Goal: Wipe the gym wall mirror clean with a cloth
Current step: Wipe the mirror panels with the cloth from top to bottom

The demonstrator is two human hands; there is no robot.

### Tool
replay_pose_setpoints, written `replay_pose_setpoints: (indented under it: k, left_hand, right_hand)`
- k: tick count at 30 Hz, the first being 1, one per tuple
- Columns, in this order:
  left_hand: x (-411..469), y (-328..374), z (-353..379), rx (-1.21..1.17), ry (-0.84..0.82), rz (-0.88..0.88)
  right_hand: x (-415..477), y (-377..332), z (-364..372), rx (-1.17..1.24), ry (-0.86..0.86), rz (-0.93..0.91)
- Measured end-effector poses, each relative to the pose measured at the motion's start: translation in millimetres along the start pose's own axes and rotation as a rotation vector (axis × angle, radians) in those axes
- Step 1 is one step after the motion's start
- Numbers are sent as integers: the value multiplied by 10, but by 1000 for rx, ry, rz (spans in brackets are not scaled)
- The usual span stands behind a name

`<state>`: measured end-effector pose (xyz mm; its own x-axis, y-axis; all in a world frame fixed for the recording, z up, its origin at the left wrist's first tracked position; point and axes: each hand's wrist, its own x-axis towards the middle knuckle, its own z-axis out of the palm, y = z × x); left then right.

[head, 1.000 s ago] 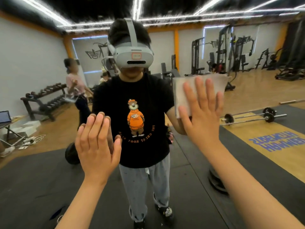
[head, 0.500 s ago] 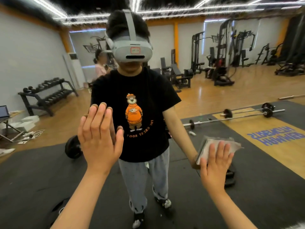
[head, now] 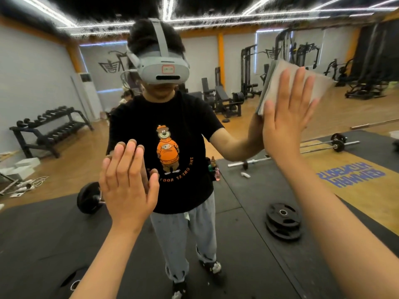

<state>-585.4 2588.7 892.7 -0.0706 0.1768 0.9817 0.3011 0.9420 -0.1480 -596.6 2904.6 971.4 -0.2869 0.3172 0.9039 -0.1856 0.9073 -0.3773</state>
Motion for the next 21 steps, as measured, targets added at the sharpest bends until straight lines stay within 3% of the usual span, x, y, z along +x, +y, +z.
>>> replay_pose_setpoints:
  k: [5, 15, 21]
  left_hand:
    - [-5, 6, 7, -9, 7, -2]
    - [-21, -5, 16, -4, 11, -4]
    - [-13, -8, 13, -9, 4, -13]
  right_hand:
    - [-538, 222, 120, -2, -47, -20]
    - [-2462, 850, 428, -27, -195, -89]
    - [-2602, 808, 448, -31, -225, -84]
